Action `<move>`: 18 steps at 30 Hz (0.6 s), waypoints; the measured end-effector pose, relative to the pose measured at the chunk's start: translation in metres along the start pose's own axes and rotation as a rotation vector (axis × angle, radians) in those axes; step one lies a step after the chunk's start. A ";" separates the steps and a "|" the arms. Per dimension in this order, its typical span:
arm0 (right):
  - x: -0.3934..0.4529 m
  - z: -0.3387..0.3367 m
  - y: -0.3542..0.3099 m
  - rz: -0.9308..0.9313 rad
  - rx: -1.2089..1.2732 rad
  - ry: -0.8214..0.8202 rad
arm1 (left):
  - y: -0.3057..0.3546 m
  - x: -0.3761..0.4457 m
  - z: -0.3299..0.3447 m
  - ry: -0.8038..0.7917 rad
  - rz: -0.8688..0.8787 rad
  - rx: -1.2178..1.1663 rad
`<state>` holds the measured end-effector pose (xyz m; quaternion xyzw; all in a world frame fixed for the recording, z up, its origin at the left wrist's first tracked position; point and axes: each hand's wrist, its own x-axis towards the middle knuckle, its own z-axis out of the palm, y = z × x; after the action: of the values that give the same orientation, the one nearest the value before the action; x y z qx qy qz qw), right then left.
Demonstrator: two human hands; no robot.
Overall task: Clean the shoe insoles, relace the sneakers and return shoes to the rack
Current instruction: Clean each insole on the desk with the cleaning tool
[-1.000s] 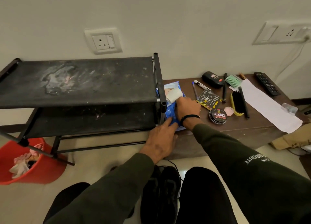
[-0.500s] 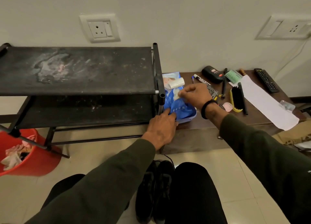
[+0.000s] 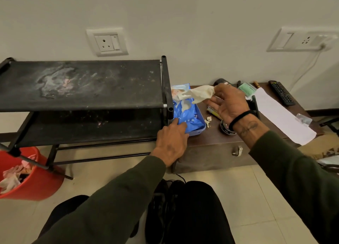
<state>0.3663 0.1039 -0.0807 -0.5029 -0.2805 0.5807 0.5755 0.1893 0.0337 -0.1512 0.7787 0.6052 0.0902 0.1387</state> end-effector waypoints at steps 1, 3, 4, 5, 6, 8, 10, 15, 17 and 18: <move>-0.003 -0.004 0.001 -0.017 -0.045 -0.007 | 0.006 -0.005 -0.002 0.088 0.005 -0.099; -0.013 -0.012 0.004 -0.047 -0.112 -0.033 | 0.018 -0.010 -0.007 0.175 -0.051 -0.428; -0.019 -0.015 0.006 -0.061 -0.142 -0.052 | 0.026 -0.010 -0.012 0.154 -0.114 -0.645; -0.024 -0.019 0.009 -0.077 -0.182 -0.074 | 0.032 -0.010 -0.017 0.108 -0.181 -0.874; -0.029 -0.023 0.013 -0.090 -0.227 -0.094 | 0.038 -0.009 -0.021 0.061 -0.243 -1.087; -0.040 -0.033 0.020 -0.118 -0.321 -0.140 | 0.045 -0.009 -0.026 0.000 -0.357 -1.413; -0.051 -0.044 0.029 -0.135 -0.415 -0.194 | 0.046 -0.008 -0.020 0.026 -0.422 -1.523; -0.069 -0.088 0.068 -0.056 -0.593 -0.197 | 0.025 -0.006 0.013 0.105 -0.375 -1.141; -0.066 -0.119 0.099 0.103 -0.625 -0.180 | 0.018 -0.004 0.021 0.102 -0.326 -1.002; -0.064 -0.133 0.117 0.198 -0.640 -0.173 | 0.015 -0.004 0.023 0.094 -0.299 -0.951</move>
<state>0.4312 -0.0122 -0.2148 -0.6318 -0.4459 0.5566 0.3034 0.2087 0.0237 -0.1682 0.5290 0.6077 0.3704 0.4622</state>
